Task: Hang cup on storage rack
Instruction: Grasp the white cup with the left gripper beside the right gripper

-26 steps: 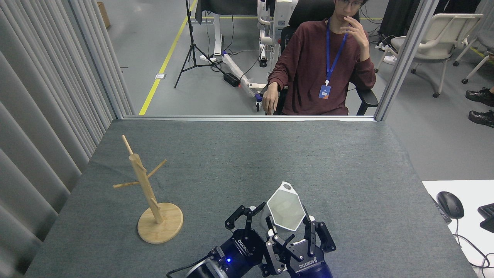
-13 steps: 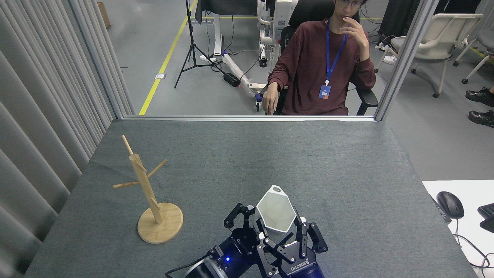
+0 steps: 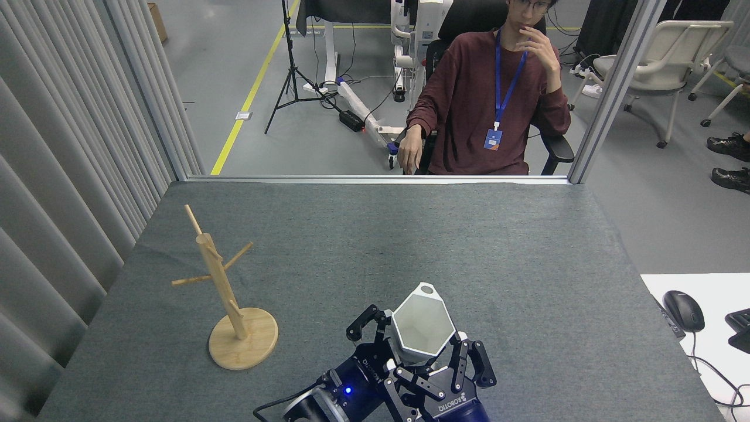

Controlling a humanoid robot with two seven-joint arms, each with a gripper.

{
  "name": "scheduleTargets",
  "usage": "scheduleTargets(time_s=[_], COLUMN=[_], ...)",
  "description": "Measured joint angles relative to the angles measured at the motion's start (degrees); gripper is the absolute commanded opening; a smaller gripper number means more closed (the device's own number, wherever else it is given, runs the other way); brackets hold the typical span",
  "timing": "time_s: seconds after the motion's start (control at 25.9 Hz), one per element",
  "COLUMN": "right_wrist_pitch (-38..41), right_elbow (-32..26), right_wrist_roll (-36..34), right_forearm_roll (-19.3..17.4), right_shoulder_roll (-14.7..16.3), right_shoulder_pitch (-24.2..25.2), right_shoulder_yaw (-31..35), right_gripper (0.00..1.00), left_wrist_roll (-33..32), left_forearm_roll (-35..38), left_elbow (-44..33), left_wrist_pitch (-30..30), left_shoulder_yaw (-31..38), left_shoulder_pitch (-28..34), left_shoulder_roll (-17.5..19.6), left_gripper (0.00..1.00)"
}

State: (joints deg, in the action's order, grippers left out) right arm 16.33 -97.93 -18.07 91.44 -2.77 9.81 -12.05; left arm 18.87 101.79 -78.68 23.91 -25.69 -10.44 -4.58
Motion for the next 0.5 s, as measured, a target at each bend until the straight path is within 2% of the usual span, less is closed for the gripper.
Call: scheduleTargets(time_s=[0.31, 0.5], right_wrist_pitch=[2.7, 6.3], right_elbow=[-3.5, -4.8], right_wrist_roll=[-1.3, -5.0], right_forearm_roll=[-0.9, -4.5], right_shoulder_roll=[0.1, -0.2], right_shoulder_pitch=[0.0, -0.7], right_shoulder_yaw=[0.0, 0.5], right_gripper=[0.99, 0.99], left_wrist_roll=[0.4, -0.5], left_forearm_roll=[0.0, 0.3], left_elbow=[0.4, 0.8], left_wrist_pitch=[-0.2, -0.2], left_shoulder_yaw=[0.0, 0.0], left_shoulder_pitch=[-0.3, -0.5], left_shoulder_roll=[-0.1, -0.1], left_gripper=[0.44, 0.45])
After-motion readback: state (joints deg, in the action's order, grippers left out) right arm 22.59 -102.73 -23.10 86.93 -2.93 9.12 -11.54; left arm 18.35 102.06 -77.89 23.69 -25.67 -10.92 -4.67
